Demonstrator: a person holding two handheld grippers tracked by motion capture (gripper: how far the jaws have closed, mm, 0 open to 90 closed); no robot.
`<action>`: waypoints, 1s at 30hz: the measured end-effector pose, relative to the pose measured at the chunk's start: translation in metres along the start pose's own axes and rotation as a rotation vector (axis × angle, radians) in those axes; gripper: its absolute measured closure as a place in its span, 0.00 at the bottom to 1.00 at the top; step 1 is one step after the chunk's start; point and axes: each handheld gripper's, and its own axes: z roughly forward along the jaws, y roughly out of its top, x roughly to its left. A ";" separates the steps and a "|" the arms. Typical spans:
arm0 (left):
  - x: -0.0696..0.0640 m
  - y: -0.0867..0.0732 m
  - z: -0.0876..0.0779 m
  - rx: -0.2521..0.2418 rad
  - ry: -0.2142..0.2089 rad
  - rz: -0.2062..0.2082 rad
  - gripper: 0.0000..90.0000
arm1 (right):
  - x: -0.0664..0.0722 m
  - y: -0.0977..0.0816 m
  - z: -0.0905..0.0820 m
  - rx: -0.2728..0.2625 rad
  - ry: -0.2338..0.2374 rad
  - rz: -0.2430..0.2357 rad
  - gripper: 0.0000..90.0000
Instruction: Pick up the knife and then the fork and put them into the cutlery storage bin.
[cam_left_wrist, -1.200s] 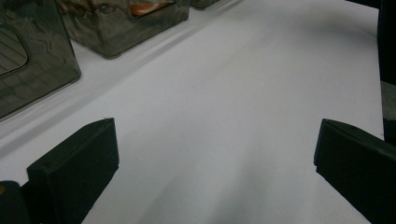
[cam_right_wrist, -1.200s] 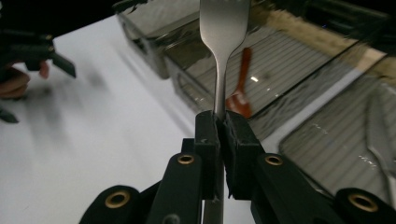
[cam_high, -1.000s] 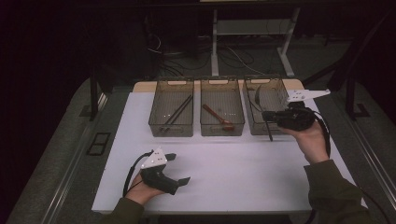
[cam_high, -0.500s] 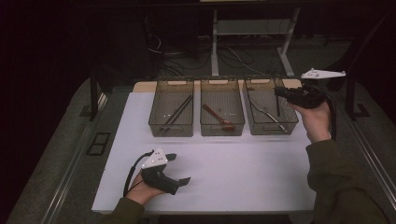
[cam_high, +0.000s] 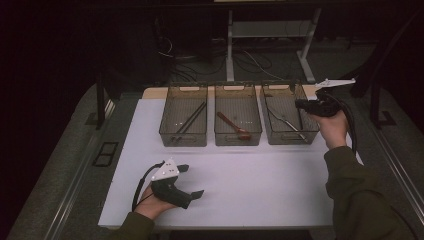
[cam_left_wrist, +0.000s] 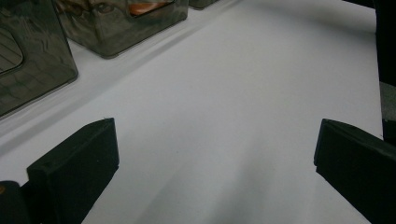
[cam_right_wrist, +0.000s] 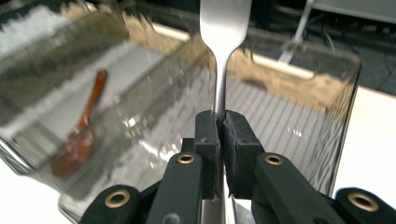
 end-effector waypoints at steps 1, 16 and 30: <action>0.000 0.000 0.000 0.001 0.000 0.002 0.00 | -0.001 -0.003 0.004 0.024 -0.005 -0.002 0.93; 0.000 0.000 0.000 0.005 -0.001 0.002 0.00 | -0.006 -0.020 0.030 0.226 0.010 -0.006 0.79; 0.001 0.001 0.000 0.005 0.007 0.000 0.00 | -0.006 -0.017 0.005 0.065 0.044 0.083 0.42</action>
